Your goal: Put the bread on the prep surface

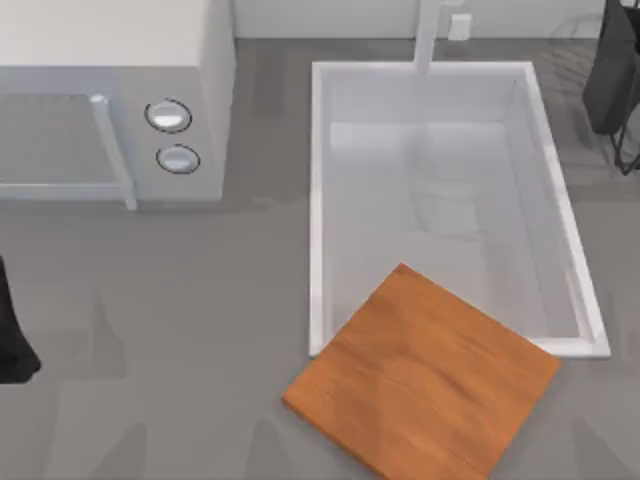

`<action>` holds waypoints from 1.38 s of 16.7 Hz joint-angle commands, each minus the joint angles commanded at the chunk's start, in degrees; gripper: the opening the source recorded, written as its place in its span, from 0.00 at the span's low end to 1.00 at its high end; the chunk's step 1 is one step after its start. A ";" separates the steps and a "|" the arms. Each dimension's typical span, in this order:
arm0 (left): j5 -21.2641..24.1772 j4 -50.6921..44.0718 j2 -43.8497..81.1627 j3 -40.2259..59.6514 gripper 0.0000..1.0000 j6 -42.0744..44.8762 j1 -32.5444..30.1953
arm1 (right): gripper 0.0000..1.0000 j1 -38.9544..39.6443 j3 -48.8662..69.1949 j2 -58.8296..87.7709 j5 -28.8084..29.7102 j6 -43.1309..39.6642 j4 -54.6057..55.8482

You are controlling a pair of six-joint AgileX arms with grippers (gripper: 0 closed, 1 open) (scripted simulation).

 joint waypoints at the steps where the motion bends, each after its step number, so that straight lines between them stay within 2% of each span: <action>1: 0.00 0.00 0.00 0.00 1.00 0.00 0.00 | 1.00 0.00 0.00 0.00 0.00 0.00 0.00; 5: 0.00 0.00 0.00 0.00 1.00 0.00 0.00 | 1.00 -0.75 3.25 3.54 0.11 -0.17 -2.46; 8: 0.00 0.00 0.00 0.00 1.00 0.00 0.00 | 1.00 -2.20 10.47 12.56 0.14 -0.56 -7.99; 19: 0.00 0.00 0.00 0.00 1.00 0.00 0.00 | 1.00 -9.81 47.85 72.95 -0.04 -2.63 -40.08; 23: 0.00 0.00 0.00 0.00 1.00 0.00 0.00 | 1.00 -12.15 59.54 89.77 -0.04 -3.28 -49.59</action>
